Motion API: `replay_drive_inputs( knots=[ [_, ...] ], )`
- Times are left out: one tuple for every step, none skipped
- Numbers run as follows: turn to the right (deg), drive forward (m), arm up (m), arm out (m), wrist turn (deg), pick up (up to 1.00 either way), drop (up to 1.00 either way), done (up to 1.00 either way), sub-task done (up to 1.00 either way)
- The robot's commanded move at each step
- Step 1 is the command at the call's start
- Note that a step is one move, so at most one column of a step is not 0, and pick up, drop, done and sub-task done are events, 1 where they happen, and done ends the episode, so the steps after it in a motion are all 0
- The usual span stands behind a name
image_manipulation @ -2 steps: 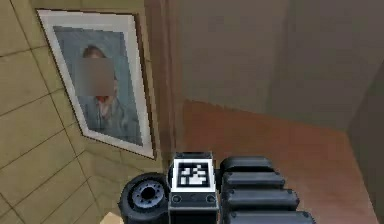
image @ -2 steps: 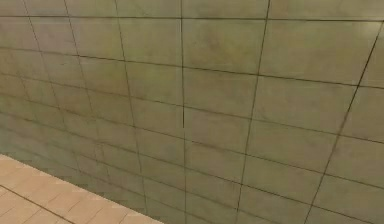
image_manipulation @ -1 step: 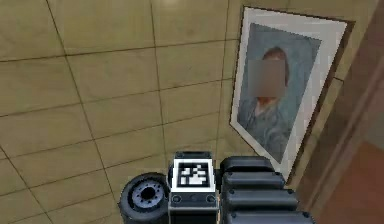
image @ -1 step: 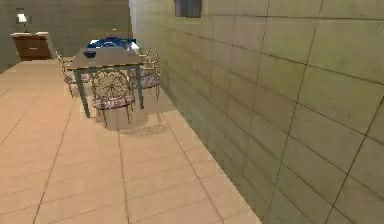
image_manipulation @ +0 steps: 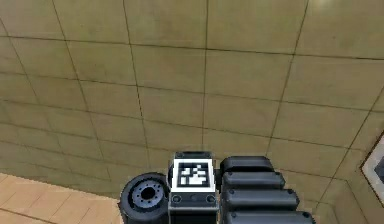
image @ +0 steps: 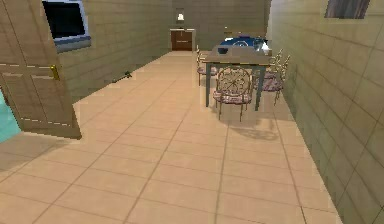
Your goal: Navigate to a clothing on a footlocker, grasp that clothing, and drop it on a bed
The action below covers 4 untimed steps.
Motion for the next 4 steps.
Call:
replay_drive_inputs(
  knots=[
    [0.0,0.95,0.0,0.0,0.0,0.0,0.0,0.0,0.0],
    [-12.0,0.0,0.0,0.0,0.0,0.0,0.0,0.0,0.0],
    [0.0,1.0,0.0,0.0,0.0,0.0,0.0,0.0,0.0],
    [0.0,0.7,0.0,0.0,0.0,0.0,0.0,0.0,0.0]
  ],
)
